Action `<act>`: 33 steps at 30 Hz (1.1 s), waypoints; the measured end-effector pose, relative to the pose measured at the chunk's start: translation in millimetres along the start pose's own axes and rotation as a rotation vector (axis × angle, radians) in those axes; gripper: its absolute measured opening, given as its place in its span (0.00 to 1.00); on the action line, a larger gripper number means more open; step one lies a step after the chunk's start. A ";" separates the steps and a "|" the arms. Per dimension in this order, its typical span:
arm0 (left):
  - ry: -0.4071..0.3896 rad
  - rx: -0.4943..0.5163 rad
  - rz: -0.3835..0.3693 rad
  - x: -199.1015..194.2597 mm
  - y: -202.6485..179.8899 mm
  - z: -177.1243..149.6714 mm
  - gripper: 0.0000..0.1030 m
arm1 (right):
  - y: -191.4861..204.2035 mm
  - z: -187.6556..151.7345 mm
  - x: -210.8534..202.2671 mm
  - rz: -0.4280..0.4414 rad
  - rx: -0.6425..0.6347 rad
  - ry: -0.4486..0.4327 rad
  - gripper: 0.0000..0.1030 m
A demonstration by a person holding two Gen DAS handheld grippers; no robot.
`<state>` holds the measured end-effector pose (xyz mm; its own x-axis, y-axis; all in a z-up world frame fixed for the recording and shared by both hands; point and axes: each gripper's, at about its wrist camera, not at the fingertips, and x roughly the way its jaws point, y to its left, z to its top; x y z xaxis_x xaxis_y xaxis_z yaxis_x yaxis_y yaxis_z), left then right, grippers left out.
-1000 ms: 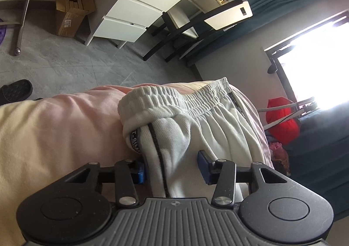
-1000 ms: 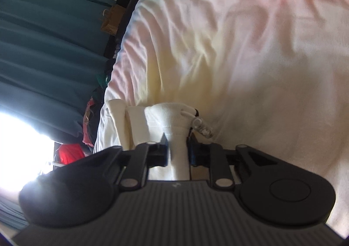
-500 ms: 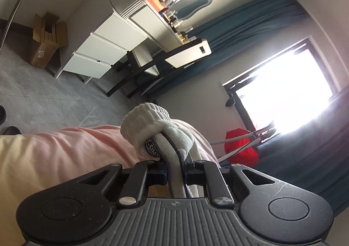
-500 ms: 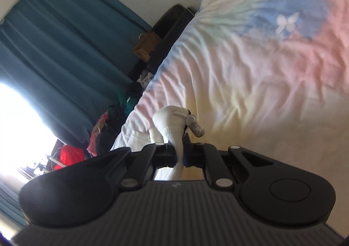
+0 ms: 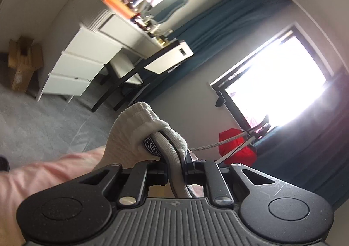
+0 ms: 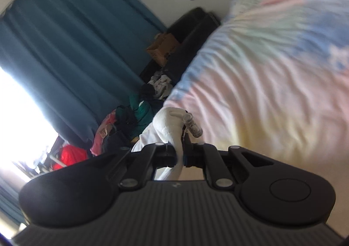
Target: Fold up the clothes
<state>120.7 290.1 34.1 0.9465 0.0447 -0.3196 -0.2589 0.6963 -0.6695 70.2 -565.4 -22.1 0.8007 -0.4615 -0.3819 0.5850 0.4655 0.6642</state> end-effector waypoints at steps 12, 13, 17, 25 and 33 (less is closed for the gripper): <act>0.124 0.132 0.242 252.2 -52.3 -21.1 0.14 | 72.4 -52.1 218.3 -0.124 -0.271 0.093 0.09; 0.135 0.135 0.267 267.7 -53.7 -24.5 0.14 | 72.7 -55.9 226.8 -0.123 -0.282 0.095 0.09; 0.202 0.120 0.341 300.2 -44.1 -35.6 0.15 | 70.9 -69.7 252.3 -0.147 -0.279 0.148 0.12; 0.277 0.170 0.235 259.8 -29.9 -26.1 0.62 | 49.8 -47.6 203.7 0.100 -0.165 0.175 0.81; 0.293 0.048 0.142 165.9 -7.7 -31.3 0.81 | 4.5 -42.2 98.3 0.155 0.004 0.129 0.82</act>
<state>273.7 269.8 -34.8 0.8040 -0.0591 -0.5917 -0.3686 0.7313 -0.5739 157.0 -576.8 -83.8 0.8914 -0.2835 -0.3536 0.4527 0.5205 0.7239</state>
